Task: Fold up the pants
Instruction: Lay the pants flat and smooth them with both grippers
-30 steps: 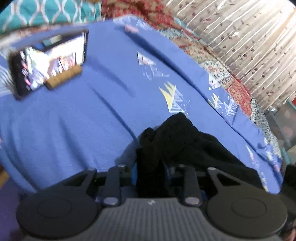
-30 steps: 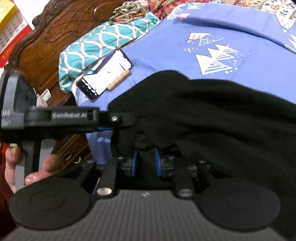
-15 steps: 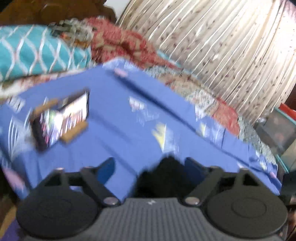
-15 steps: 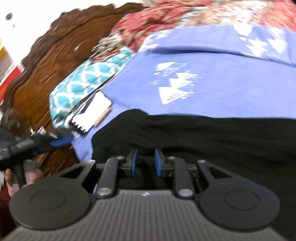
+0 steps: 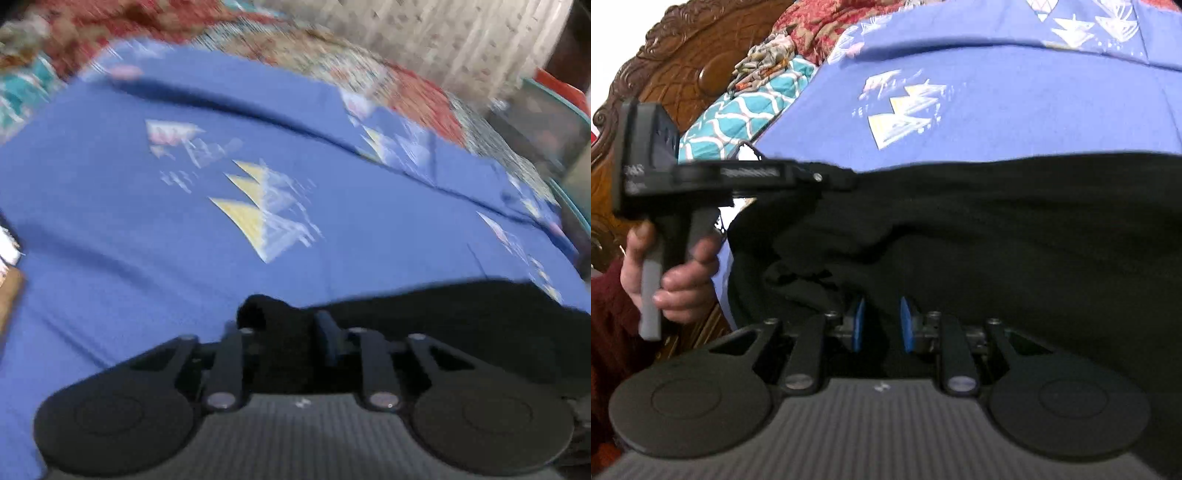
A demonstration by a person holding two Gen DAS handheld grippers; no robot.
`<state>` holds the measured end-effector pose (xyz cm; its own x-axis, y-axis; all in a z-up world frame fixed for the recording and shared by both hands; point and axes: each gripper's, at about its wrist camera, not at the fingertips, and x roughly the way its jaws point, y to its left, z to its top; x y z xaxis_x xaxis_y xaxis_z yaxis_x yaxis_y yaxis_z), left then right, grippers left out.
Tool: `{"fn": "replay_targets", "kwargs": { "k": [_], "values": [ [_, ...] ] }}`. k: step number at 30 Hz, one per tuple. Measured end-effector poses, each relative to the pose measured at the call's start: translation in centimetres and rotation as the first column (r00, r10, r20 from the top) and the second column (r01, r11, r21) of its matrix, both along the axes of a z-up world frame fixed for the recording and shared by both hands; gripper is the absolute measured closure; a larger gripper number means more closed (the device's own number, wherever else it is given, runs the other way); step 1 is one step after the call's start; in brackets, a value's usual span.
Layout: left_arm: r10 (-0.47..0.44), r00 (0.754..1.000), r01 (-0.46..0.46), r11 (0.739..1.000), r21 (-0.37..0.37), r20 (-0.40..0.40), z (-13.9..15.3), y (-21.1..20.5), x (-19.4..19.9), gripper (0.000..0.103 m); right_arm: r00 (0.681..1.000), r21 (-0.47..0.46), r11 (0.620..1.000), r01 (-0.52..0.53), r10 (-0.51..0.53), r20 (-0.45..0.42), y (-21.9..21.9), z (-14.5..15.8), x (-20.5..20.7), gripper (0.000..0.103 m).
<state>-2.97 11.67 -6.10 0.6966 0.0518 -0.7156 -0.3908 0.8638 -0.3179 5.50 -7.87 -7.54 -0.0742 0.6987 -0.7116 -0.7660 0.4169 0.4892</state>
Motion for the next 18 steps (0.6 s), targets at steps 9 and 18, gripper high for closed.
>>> {"fn": "replay_targets", "kwargs": {
  "k": [9,18],
  "values": [
    [0.142,0.99,-0.141,0.988,0.058,-0.016,-1.4,0.4,0.3,0.076,0.986,-0.013,0.986,-0.164,0.164,0.04,2.6,-1.9,-3.5,0.078],
    [0.253,0.949,-0.266,0.963,0.046,0.188,6.3,0.2,-6.8,0.047,0.995,0.159,0.982,-0.097,0.092,0.038,-3.2,2.2,-0.4,0.077]
  ]
}}
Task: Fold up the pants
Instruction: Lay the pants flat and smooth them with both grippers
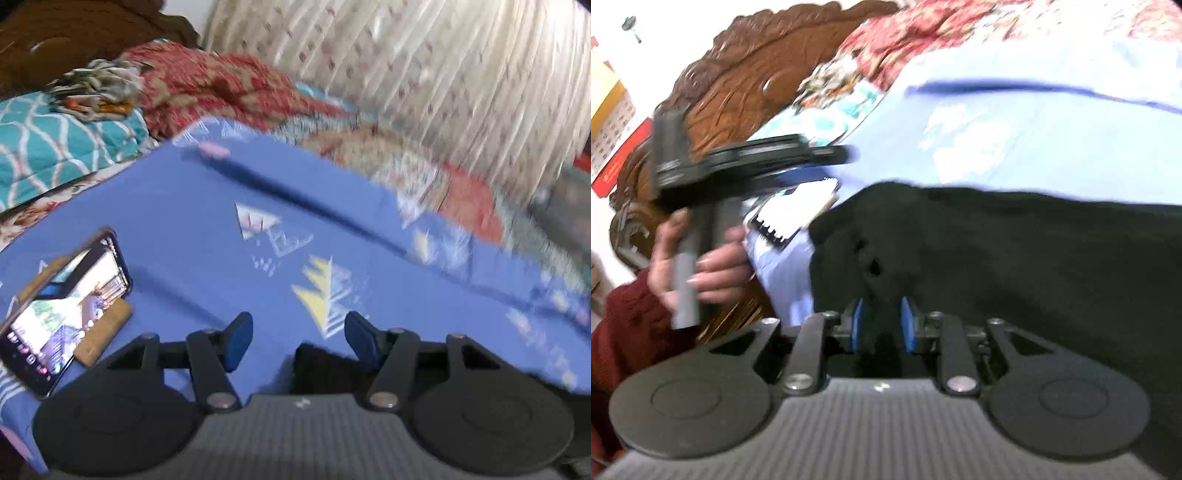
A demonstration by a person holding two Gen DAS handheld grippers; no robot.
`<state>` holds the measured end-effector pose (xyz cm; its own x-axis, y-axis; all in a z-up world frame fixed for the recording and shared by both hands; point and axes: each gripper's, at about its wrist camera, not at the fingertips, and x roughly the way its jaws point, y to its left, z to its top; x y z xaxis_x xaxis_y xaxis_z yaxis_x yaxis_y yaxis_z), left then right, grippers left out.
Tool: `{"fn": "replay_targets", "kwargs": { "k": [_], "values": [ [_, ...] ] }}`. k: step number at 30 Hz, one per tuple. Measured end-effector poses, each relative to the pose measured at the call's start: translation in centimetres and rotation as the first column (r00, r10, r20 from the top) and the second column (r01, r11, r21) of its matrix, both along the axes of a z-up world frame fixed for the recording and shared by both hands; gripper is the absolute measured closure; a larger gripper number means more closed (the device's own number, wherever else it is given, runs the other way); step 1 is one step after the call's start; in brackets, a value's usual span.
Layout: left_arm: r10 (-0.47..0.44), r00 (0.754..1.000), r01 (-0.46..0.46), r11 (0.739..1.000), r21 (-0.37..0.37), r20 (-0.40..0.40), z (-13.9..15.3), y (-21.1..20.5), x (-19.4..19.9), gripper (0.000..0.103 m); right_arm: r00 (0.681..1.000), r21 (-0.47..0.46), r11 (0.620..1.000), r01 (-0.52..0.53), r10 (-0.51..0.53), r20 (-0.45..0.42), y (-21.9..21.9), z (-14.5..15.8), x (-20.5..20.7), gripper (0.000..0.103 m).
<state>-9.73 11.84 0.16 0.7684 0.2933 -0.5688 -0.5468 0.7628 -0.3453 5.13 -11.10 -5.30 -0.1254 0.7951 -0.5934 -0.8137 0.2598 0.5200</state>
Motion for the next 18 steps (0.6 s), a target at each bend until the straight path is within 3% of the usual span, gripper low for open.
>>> {"fn": "replay_targets", "kwargs": {
  "k": [3,6,7,8,10,15,18],
  "values": [
    [-0.066,0.997,0.066,0.998,-0.01,0.042,1.2,-2.1,0.2,0.047,0.998,-0.033,0.999,0.033,-0.035,-0.053,-0.4,-1.0,0.9,0.077],
    [-0.17,0.985,0.171,0.985,-0.029,0.019,0.0,-5.2,2.3,0.046,0.994,-0.133,0.988,-0.075,0.063,-0.092,0.4,-3.0,-1.5,0.075],
    [-0.191,0.982,0.19,0.981,-0.037,-0.011,-1.0,-6.5,3.1,0.046,0.995,-0.149,0.985,-0.086,0.077,-0.069,0.4,-3.2,-2.5,0.075],
    [-0.212,0.976,0.21,0.976,-0.051,-0.045,-2.1,-7.6,3.8,0.046,0.996,-0.131,0.987,-0.089,0.087,-0.026,0.1,-2.7,-3.1,0.075],
    [-0.239,0.968,0.233,0.969,-0.076,-0.077,-3.6,-8.9,4.6,0.047,0.993,-0.086,0.99,-0.108,0.103,-0.055,-0.9,-1.6,-2.4,0.075],
    [-0.222,0.957,0.215,0.975,-0.06,-0.185,-6.0,-9.9,5.5,0.047,0.993,-0.028,0.993,0.115,-0.116,-0.022,-8.0,0.4,2.4,0.074],
    [-0.212,0.94,0.206,0.977,-0.053,-0.267,-7.4,-9.8,5.5,0.05,0.949,-0.073,0.946,0.316,-0.316,0.007,-14.5,-0.3,5.3,0.074]
  ]
}}
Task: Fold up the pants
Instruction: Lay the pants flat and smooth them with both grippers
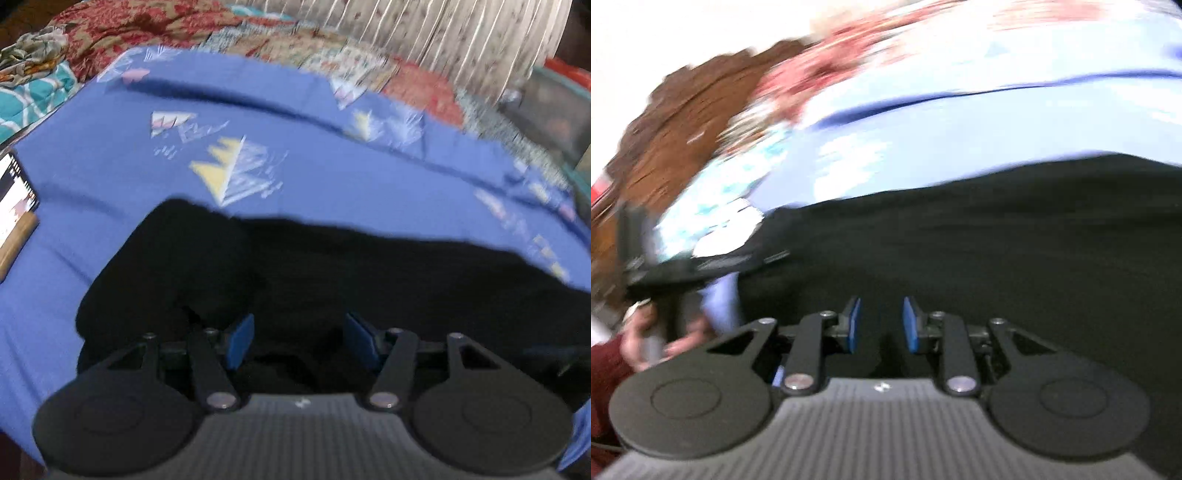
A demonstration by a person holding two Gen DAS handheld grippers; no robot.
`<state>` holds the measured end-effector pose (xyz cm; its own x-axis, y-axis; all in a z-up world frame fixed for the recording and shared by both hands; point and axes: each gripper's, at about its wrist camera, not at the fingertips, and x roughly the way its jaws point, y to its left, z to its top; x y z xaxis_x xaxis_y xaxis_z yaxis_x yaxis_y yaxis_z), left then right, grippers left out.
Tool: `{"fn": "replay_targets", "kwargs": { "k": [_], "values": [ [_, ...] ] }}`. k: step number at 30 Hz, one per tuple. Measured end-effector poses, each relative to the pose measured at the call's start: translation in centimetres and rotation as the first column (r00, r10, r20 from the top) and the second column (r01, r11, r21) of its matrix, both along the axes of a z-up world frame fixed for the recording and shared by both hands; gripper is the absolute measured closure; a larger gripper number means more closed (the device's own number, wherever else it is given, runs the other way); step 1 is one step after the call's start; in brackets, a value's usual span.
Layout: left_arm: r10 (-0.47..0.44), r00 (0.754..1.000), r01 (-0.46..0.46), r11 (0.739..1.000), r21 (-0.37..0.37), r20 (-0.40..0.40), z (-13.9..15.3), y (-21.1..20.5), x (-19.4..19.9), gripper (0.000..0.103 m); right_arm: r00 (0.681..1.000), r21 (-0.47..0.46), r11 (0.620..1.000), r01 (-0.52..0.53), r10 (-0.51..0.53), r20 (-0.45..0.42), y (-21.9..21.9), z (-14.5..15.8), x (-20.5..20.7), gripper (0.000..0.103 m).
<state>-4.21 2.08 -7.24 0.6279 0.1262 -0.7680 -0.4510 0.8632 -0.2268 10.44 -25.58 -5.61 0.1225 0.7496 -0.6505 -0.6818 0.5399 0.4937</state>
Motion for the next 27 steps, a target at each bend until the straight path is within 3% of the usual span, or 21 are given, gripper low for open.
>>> {"fn": "replay_targets", "kwargs": {
  "k": [3,5,8,10,12,14,15,16,17,21,27],
  "values": [
    [-0.009,1.0,0.01,1.0,0.023,-0.03,-0.1,-0.6,-0.6,0.051,0.981,-0.114,0.975,0.193,-0.193,0.003,-7.8,-1.8,2.0,0.083],
    [-0.013,0.999,0.014,0.999,0.037,-0.041,0.7,-1.2,-0.5,0.047,0.954,-0.048,0.958,0.281,-0.284,-0.093,-13.6,-2.2,2.4,0.081],
    [-0.028,0.999,0.029,0.999,0.023,-0.025,2.3,-2.4,0.3,0.045,0.881,0.02,0.882,0.471,-0.469,-0.068,-21.4,-0.9,2.0,0.076],
    [-0.06,0.998,0.06,0.998,0.013,-0.005,3.2,-3.7,1.6,0.045,0.8,0.082,0.795,0.601,-0.596,-0.07,-25.9,-0.3,2.4,0.074],
    [-0.112,0.994,0.112,0.994,0.008,0.012,4.0,-5.9,3.6,0.045,0.691,0.13,0.681,0.72,-0.721,-0.051,-30.3,0.4,2.8,0.07],
    [-0.163,0.987,0.163,0.987,-0.009,0.016,4.3,-8.6,5.5,0.045,0.556,0.169,0.543,0.822,-0.831,-0.036,-34.0,0.8,3.3,0.049],
    [-0.187,0.982,0.187,0.982,-0.02,0.017,4.3,-9.7,6.3,0.045,0.493,0.194,0.475,0.858,-0.869,-0.053,-35.9,0.8,3.7,0.043],
    [-0.214,0.977,0.215,0.976,-0.032,0.016,4.2,-11.0,7.2,0.044,0.442,0.221,0.415,0.882,-0.893,-0.086,-37.6,0.5,4.1,0.036],
    [-0.244,0.97,0.244,0.969,-0.045,0.008,3.9,-12.6,8.1,0.043,0.41,0.239,0.375,0.895,-0.904,-0.117,-37.5,0.2,4.4,0.034],
    [-0.322,0.945,0.316,0.944,-0.092,-0.054,0.9,-16.9,11.1,0.043,0.369,0.246,0.321,0.915,-0.911,-0.185,-39.4,-1.8,6.6,0.029],
    [-0.341,0.933,0.337,0.94,-0.048,-0.117,-0.3,-19.4,12.2,0.036,0.399,0.247,0.346,0.905,-0.892,-0.212,-38.8,-3.7,10.1,0.025]
  ]
}}
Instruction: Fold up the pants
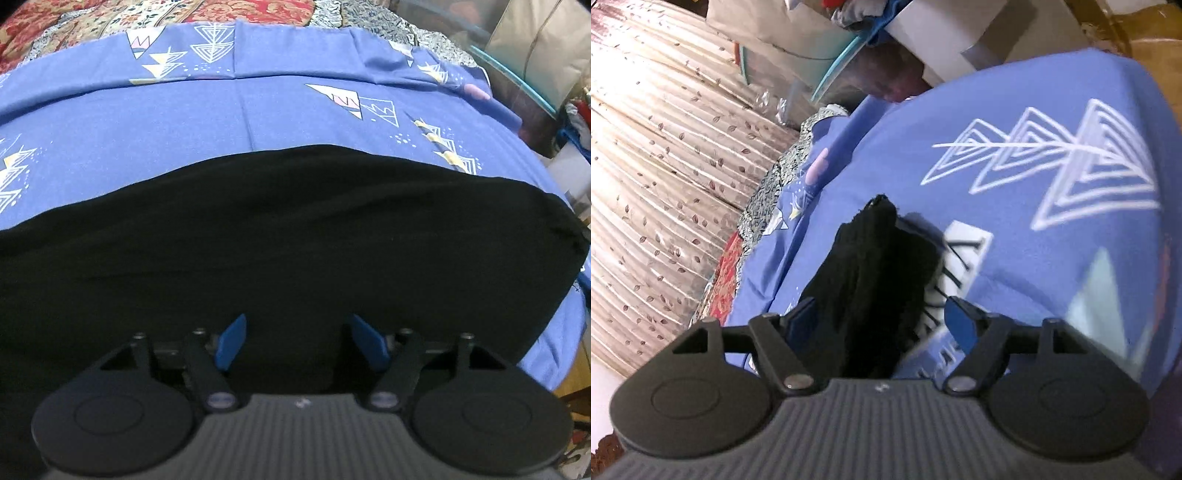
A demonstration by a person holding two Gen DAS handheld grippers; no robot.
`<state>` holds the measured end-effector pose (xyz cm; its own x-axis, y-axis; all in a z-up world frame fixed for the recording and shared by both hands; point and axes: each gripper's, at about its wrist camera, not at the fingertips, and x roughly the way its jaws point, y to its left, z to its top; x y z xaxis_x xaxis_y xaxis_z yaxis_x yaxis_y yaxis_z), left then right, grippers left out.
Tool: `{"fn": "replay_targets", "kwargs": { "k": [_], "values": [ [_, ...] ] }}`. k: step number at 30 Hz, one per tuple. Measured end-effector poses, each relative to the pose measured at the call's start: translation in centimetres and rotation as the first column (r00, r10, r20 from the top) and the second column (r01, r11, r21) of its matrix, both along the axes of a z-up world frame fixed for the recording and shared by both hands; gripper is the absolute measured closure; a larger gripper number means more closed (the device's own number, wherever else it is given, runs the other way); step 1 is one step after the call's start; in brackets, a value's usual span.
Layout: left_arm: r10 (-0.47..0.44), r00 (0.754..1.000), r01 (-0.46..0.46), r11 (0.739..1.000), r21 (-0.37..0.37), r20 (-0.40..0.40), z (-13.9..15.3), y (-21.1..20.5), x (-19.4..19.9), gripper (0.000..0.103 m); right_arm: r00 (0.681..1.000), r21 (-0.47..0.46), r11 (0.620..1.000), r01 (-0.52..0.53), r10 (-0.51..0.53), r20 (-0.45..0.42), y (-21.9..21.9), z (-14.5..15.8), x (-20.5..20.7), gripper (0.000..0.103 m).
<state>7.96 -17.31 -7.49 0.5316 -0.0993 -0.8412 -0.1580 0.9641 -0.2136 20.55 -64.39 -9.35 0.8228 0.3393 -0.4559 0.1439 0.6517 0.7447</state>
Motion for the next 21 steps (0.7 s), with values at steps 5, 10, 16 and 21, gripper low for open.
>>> {"fn": "replay_targets", "kwargs": {
  "k": [5,10,16,21],
  "values": [
    [0.028,1.0,-0.028,1.0,0.0,-0.012,0.1,0.1,-0.1,0.036,0.999,-0.019,0.999,0.038,-0.037,0.031,0.2,0.8,-1.0,0.056],
    [0.041,0.999,-0.041,0.999,0.012,-0.007,0.0,0.3,-0.7,0.036,0.999,-0.056,0.998,0.007,-0.005,0.037,0.2,1.4,-1.0,0.074],
    [0.072,0.997,-0.072,0.997,-0.001,0.013,0.5,1.3,-1.5,0.039,1.0,-0.231,0.973,0.016,-0.011,0.021,1.4,2.4,-1.3,0.078],
    [0.134,0.991,-0.133,0.99,-0.047,0.026,1.2,3.3,-2.7,0.041,0.965,-0.468,0.88,-0.082,0.187,0.182,6.5,6.8,-3.1,0.078]
  ]
}}
